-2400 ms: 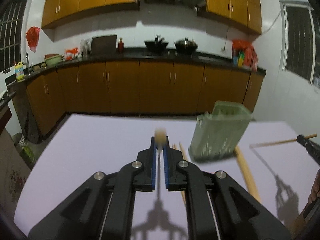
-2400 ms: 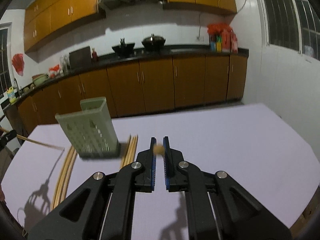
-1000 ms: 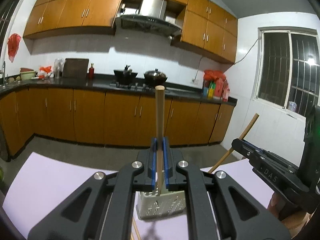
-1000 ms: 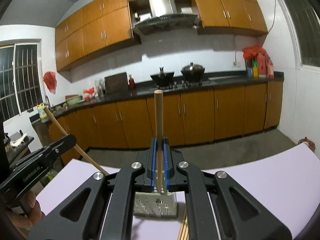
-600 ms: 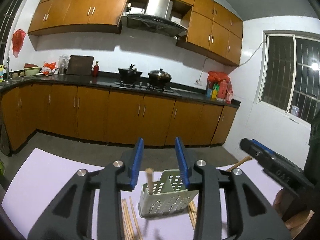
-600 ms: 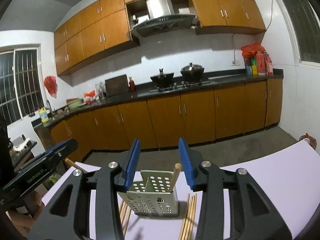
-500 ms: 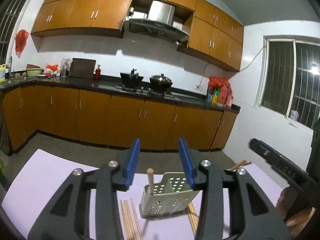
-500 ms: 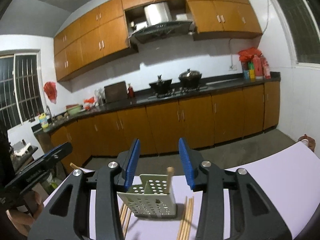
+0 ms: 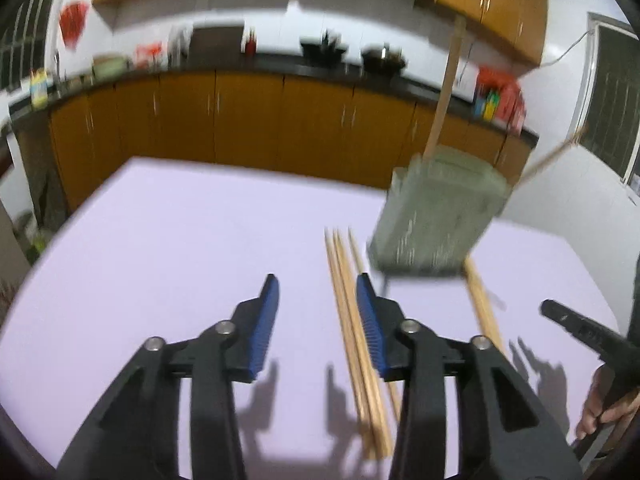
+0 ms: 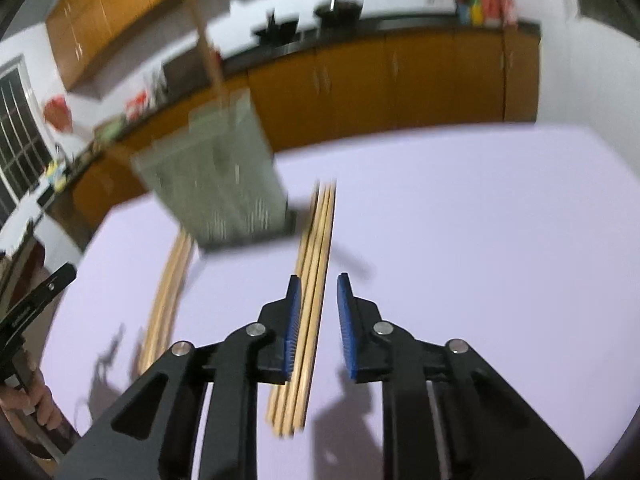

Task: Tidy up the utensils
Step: 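Open the left tool to drop its chopstick into the holder while the right tool releases its own, then return the left tool to grasp another chopstick while the right tool grasps one too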

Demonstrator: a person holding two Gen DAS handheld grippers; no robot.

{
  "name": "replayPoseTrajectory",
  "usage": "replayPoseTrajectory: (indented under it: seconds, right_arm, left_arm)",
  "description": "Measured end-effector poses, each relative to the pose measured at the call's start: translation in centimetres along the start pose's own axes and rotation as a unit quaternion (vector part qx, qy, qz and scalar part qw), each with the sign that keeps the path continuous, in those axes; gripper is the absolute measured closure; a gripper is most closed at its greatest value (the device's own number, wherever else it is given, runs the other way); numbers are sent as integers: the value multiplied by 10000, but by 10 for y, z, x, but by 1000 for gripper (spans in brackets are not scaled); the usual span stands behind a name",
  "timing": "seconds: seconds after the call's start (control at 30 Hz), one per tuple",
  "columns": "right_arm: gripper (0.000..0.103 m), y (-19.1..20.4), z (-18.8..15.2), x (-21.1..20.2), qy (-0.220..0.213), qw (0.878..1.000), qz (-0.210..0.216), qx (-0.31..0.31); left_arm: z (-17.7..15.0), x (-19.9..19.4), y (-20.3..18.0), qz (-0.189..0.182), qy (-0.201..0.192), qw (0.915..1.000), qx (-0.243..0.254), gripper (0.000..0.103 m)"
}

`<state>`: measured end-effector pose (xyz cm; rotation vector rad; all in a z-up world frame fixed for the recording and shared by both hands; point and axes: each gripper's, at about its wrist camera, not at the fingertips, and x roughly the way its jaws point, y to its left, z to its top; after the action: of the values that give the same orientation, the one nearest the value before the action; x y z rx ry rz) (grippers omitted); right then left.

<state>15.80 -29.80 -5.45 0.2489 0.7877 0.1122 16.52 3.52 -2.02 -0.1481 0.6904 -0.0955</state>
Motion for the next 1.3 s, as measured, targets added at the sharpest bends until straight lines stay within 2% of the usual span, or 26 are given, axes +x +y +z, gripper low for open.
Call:
replayPoseTrajectory:
  seconds: [0.13, 0.3, 0.43, 0.67, 0.73, 0.8, 0.9, 1.03, 1.3]
  right_arm:
    - [88, 7, -19, 22, 350, 9993, 9, -90]
    - [88, 17, -24, 36, 514, 9986, -11, -154]
    - [90, 14, -26, 38, 429, 9987, -182, -208]
    - [90, 10, -30, 37, 463, 9984, -196, -244]
    - [91, 11, -31, 37, 445, 9982, -250, -310]
    - [95, 9, -30, 36, 387, 9972, -548, -339]
    - [95, -4, -28, 33, 339, 9976, -595, -55]
    - [95, -7, -29, 31, 336, 9975, -612, -108]
    - [95, -6, -30, 31, 326, 9970, -675, -190]
  left_arm:
    - [-26, 16, 0, -121, 391, 9992, 27, 71]
    - [-44, 28, -2, -192, 598, 9980, 89, 71]
    - [-46, 32, -6, -198, 713, 9972, 97, 71]
    - [-51, 42, -12, -233, 846, 9960, 151, 72]
    - [-52, 44, -13, -248, 879, 9957, 183, 73]
    - [-54, 46, -15, -268, 917, 9952, 217, 76]
    - [-56, 47, -17, -305, 967, 9945, 274, 80]
    - [-59, 52, -21, -226, 1080, 9931, 406, 86]
    - [-60, 56, -22, 9, 1103, 9924, 546, 87]
